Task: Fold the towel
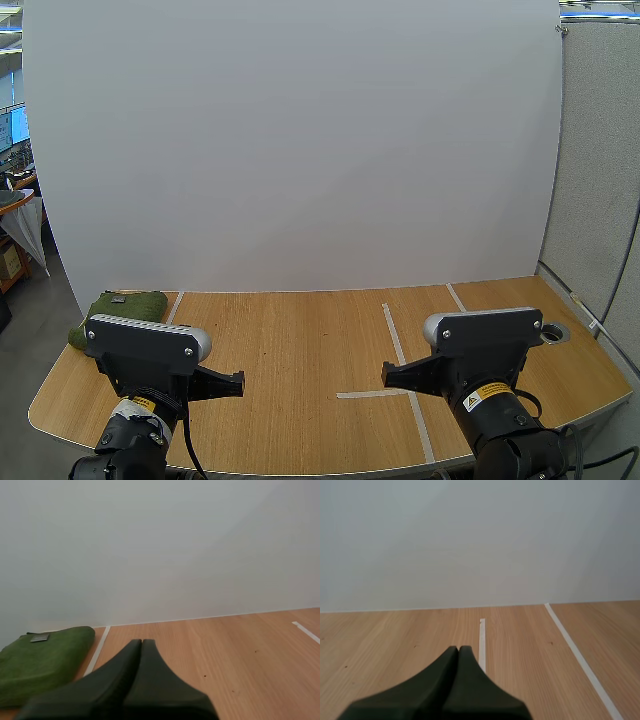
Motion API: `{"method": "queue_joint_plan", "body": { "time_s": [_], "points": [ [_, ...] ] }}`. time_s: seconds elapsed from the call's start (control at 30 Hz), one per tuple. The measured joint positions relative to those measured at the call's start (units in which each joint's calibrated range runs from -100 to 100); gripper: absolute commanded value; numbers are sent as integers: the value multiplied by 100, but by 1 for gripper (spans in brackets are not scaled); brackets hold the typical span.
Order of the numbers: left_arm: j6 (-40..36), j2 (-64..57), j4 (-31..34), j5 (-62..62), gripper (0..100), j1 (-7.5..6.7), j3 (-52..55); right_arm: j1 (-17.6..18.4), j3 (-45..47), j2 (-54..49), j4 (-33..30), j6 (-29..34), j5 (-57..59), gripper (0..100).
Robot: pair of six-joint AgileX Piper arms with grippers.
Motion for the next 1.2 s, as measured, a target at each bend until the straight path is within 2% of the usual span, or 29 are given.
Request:
{"method": "queue_joint_plan", "body": {
  "time_s": [0.3,0.37,0.4,0.47,0.63,1.2],
  "points": [
    [-10,0,161,25,0,54,0,21,0,0,-18,0,349,0],
    [-51,0,460,92,0,141,0,27,21,0,-44,0,724,0],
    [-315,0,527,819,0,141,0,27,21,0,-130,0,1122,0],
    [-721,0,565,1130,0,141,10,27,21,-5,-181,0,1398,0],
    [-1006,0,608,1170,0,141,10,27,21,-5,-220,0,1435,0],
    [-1026,0,698,1170,0,141,10,27,21,-5,-220,-3,1452,0]
  ]
}}
